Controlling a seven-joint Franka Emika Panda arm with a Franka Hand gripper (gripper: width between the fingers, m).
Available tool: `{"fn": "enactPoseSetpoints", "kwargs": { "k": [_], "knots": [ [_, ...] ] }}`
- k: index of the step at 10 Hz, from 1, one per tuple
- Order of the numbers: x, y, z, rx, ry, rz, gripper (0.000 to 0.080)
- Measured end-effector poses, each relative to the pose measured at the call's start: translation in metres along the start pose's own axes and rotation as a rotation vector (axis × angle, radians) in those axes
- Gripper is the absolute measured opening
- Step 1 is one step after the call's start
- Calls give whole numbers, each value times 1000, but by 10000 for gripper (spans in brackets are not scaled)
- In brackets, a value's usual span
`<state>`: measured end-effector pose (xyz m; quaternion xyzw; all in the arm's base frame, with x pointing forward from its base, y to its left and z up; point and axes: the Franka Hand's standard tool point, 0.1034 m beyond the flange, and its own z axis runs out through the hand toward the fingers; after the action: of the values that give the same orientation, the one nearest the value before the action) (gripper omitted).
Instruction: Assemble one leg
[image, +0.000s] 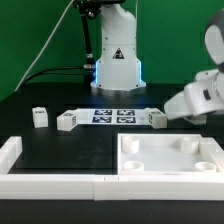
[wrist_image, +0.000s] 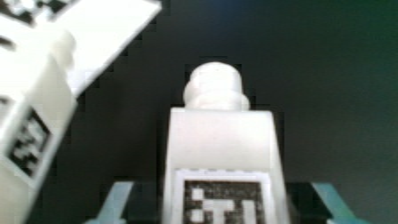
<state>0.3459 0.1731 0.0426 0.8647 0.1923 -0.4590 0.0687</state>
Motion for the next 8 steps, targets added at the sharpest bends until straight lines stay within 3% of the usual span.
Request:
{"fn": "enactPoseSetpoints", "kwargs": {
  "k": [2, 6, 8],
  "knots": [
    [-22, 1, -25, -16, 13, -12, 287],
    [-11, 2, -31, -19, 149, -20, 288],
    [-6, 6, -38, -23, 409, -3, 288]
  ]
}}
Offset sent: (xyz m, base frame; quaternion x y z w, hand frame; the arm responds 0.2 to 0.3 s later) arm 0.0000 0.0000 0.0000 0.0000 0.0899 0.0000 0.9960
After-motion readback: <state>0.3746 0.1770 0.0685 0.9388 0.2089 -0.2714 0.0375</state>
